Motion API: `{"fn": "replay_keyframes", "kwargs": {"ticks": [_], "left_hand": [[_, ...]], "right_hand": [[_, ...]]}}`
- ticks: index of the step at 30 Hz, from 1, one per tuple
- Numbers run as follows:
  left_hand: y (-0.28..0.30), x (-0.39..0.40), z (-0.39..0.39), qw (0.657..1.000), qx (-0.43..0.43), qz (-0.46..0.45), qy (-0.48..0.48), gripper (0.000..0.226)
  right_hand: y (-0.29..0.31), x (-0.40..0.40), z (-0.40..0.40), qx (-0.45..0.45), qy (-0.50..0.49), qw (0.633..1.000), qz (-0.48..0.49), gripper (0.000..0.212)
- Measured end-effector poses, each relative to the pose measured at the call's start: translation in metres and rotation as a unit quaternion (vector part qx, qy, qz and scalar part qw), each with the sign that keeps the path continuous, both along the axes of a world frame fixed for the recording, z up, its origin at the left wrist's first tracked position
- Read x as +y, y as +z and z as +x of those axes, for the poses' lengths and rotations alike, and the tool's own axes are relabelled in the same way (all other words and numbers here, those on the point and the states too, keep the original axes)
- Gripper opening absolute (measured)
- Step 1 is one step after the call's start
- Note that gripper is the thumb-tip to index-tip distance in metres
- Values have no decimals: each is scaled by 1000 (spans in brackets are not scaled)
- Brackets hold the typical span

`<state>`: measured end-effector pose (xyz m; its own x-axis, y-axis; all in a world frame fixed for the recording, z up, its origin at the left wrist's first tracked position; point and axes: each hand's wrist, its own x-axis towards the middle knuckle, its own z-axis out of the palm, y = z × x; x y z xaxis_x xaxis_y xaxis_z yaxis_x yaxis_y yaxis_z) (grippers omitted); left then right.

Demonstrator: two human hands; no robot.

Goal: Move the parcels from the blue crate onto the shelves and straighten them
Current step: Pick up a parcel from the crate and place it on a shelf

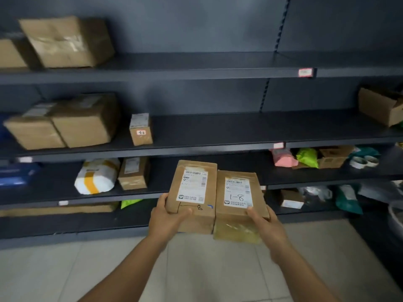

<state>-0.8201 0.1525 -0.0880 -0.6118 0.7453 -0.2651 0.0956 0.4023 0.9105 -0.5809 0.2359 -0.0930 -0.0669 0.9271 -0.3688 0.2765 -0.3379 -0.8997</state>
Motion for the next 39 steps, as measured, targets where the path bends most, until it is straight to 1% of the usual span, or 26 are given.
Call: {"fn": "replay_keyframes", "kwargs": {"ticks": [4, 6, 8, 12, 16, 19, 20, 23, 24, 25, 27, 28, 30, 31, 33, 35, 39], "left_hand": [[-22, -3, -28, 999, -6, -28, 37, 59], [-36, 3, -42, 998, -7, -38, 46, 58], [-49, 13, -54, 998, -13, -41, 56, 57], [-75, 45, -81, 995, 5, -75, 60, 52], [-109, 90, -114, 993, 13, -97, 59, 49], [-136, 129, -141, 993, -5, -102, 65, 52], [-148, 141, -152, 992, -9, -104, 65, 54], [-180, 174, -180, 992, -14, -100, 73, 57], [-191, 184, -189, 992, -10, -99, 75, 57], [-201, 193, -198, 992, -3, -100, 76, 58], [-220, 210, -217, 992, 14, -101, 72, 58], [-229, 217, -225, 992, 26, -104, 67, 57], [-246, 232, -239, 989, 59, -127, 56, 57], [-254, 239, -245, 986, 77, -142, 51, 60], [-267, 254, -255, 977, 121, -173, 43, 66], [-277, 270, -264, 964, 175, -198, 36, 69], [-281, 299, -278, 932, 266, -246, 20, 71]], "right_hand": [[-19, 14, -36, 11, 48, 998, -25, 48], [-33, 27, -52, 8, 71, 997, -40, 47], [-50, 44, -67, 1, 88, 994, -61, 46], [-87, 84, -98, 1, 110, 990, -92, 33], [-128, 134, -130, -15, 136, 985, -107, 35], [-160, 178, -157, -34, 157, 982, -103, 48], [-169, 193, -166, -42, 159, 981, -99, 48], [-194, 235, -194, -53, 185, 978, -74, 38], [-203, 248, -204, -57, 197, 977, -64, 37], [-213, 259, -213, -57, 206, 975, -55, 40], [-237, 281, -231, -59, 214, 974, -52, 50], [-246, 288, -240, -60, 217, 973, -55, 47], [-265, 302, -253, -57, 226, 971, -50, 35], [-274, 307, -258, -56, 227, 971, -44, 32], [-287, 315, -271, -62, 227, 972, -22, 33], [-296, 322, -286, -82, 217, 973, 13, 41], [-307, 343, -319, -126, 192, 970, 78, 69]]}}
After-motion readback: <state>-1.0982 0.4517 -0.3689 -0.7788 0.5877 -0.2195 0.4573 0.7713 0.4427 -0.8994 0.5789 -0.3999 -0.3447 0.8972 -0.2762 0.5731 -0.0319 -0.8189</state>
